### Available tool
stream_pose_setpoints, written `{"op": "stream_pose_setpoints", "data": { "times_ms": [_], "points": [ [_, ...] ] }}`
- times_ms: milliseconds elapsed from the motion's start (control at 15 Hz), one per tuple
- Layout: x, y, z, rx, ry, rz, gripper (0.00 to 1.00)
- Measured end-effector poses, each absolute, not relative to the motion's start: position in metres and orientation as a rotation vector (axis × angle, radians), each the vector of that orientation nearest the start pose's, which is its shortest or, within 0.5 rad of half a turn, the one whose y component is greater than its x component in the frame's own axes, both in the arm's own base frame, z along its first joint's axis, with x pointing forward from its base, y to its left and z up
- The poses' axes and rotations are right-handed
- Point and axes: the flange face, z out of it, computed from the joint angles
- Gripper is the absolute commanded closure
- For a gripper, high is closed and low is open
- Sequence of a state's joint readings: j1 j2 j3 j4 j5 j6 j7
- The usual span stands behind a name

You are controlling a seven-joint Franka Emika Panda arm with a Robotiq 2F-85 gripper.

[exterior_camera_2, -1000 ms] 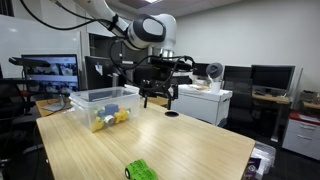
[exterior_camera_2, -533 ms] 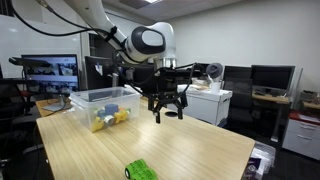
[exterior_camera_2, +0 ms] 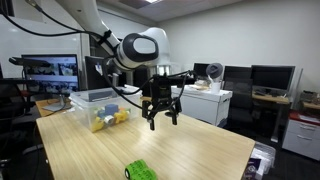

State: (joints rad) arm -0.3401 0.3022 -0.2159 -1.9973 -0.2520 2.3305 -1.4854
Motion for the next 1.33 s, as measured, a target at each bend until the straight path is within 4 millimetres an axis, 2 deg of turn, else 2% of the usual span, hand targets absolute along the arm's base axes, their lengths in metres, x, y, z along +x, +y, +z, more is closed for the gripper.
{"op": "stream_pose_setpoints", "data": {
  "times_ms": [133,267,467,667,867,1333],
  "points": [
    [0.52,-0.315,0.337,-2.799,-1.77,0.293,0.0],
    [0.521,-0.312,0.347,-2.803,-1.779,0.281,0.0],
    [0.521,-0.313,0.345,-2.8,-1.777,0.286,0.0],
    [0.512,-0.314,0.33,-2.779,-1.756,0.31,0.0],
    [0.488,-0.313,0.311,-2.727,-1.734,0.346,0.0],
    [0.422,-0.311,0.291,-2.667,-1.685,0.356,0.0]
  ]
}}
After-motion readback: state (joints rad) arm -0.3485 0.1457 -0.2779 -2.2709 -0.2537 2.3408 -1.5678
